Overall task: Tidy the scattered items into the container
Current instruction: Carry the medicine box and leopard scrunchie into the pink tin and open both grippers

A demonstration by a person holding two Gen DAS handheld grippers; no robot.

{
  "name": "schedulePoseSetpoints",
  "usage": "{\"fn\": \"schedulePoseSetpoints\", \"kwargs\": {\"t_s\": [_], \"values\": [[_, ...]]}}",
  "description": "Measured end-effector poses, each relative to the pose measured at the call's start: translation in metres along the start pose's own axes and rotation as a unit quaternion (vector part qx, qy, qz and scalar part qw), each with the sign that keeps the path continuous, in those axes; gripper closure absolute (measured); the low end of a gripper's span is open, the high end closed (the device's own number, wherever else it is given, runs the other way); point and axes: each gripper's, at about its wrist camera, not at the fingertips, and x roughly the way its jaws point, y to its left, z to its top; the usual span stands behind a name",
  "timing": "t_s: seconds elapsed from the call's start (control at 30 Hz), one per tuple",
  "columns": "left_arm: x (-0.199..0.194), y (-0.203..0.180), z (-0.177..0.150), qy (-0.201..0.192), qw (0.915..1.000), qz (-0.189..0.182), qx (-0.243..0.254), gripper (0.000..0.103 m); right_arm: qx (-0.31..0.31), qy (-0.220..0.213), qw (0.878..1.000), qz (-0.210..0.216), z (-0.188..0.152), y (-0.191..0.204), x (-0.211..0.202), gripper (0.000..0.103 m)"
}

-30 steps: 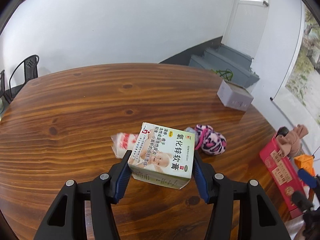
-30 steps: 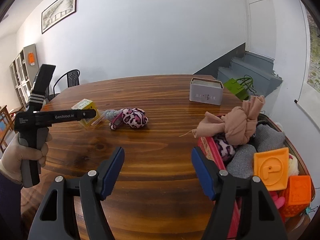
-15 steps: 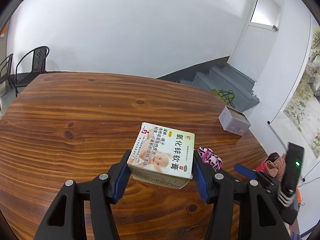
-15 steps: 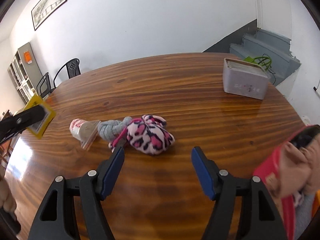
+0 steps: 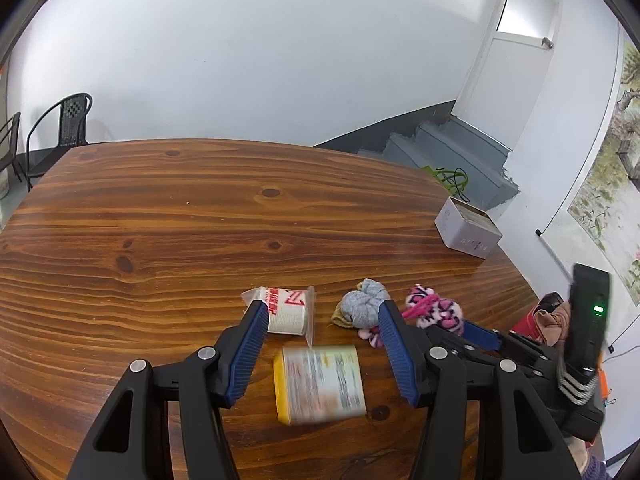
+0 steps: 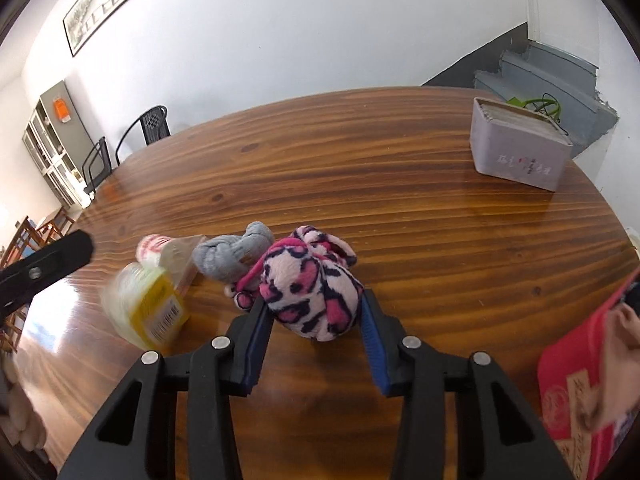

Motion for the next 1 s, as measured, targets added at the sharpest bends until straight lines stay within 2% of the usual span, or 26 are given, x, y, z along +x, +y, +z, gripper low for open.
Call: {"fn": "schedulePoseSetpoints", "kwargs": {"t_s": [0.13,0.23,0.43,0.47,0.5,0.53,0.73,0.77,0.8,0.83,1.0], "values": [[0.0,-0.007,-0.001,0.001,0.9999,-0.003,0.013,0.045,-0.002,-0.031,1.0,0.002,-0.007,-0.002,-0.039,0.057],[0.004,-0.011,-0.005,0.021,0.9995,-0.001,0.022,0.045,-0.003,-0.053,0.999,-0.003,-0.01,-0.005,-0.064,0.057],[0.002,-0.013,-0.028,0.044,0.9986,0.025,0.016,0.043,0.004,-0.081,0.997,-0.01,-0.019,-0.015,-0.099,0.057],[0.002,-0.014,-0.034,0.048,0.9982,0.035,0.011,0.039,0.004,-0.083,0.996,-0.008,-0.017,-0.016,-0.101,0.057],[0.002,-0.015,-0.041,0.053,0.9975,0.046,0.006,0.029,0.004,-0.086,0.996,-0.008,-0.018,-0.017,-0.104,0.056],[0.002,-0.016,-0.045,0.054,0.9972,0.052,0.003,0.025,0.004,-0.089,0.996,-0.007,-0.017,-0.017,-0.107,0.057],[0.019,-0.027,-0.064,0.051,0.9941,0.096,-0.008,0.024,0.007,-0.103,0.995,-0.002,-0.017,-0.014,-0.12,0.057],[0.024,-0.027,-0.066,0.055,0.9936,0.099,-0.006,0.026,0.004,-0.107,0.994,-0.004,-0.018,-0.012,-0.124,0.057],[0.029,-0.025,-0.068,0.06,0.9931,0.1,-0.008,0.045,0.0,-0.113,0.994,-0.007,-0.019,-0.01,-0.128,0.056],[0.034,-0.022,-0.07,0.068,0.993,0.096,-0.013,0.047,-0.003,-0.119,0.993,-0.008,-0.019,-0.008,-0.132,0.056],[0.022,-0.014,-0.07,0.051,0.996,0.068,-0.028,0.047,0.002,-0.159,0.987,-0.002,-0.021,-0.011,-0.166,0.056]]}}
